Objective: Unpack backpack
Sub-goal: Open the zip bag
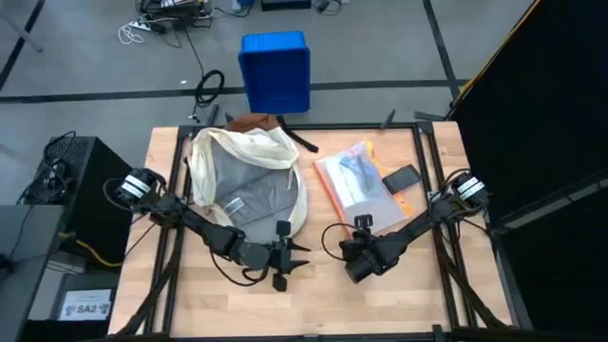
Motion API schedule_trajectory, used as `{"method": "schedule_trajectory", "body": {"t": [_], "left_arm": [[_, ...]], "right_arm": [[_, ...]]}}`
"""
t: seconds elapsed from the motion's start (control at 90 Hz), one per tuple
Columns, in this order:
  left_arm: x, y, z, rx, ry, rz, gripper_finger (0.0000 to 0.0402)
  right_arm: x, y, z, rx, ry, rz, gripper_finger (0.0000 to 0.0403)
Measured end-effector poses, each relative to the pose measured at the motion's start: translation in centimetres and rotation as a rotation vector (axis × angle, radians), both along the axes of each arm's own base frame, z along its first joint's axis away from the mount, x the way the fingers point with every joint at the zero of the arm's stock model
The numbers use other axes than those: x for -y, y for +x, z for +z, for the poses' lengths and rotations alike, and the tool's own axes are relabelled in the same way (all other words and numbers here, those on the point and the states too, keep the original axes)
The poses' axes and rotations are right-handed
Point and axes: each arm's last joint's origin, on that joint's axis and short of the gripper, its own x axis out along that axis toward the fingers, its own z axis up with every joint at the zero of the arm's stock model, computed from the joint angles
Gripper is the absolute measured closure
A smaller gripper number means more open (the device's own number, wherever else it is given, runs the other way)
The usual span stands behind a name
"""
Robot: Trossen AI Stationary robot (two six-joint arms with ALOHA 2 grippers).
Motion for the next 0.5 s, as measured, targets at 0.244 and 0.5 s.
{"method": "schedule_trajectory", "body": {"t": [0.244, 0.5], "left_arm": [[-0.1, -0.1, -0.4, -0.042, 0.125, -0.031, 0.028], [-0.2, 0.0, -0.8, -0.053, 0.142, 0.007, 0.028]], "right_arm": [[-0.6, 1.3, 1.2, 0.12, 0.012, -0.033, 0.0402], [-1.7, 3.3, 3.3, 0.237, 0.053, -0.011, 0.0403]]}}
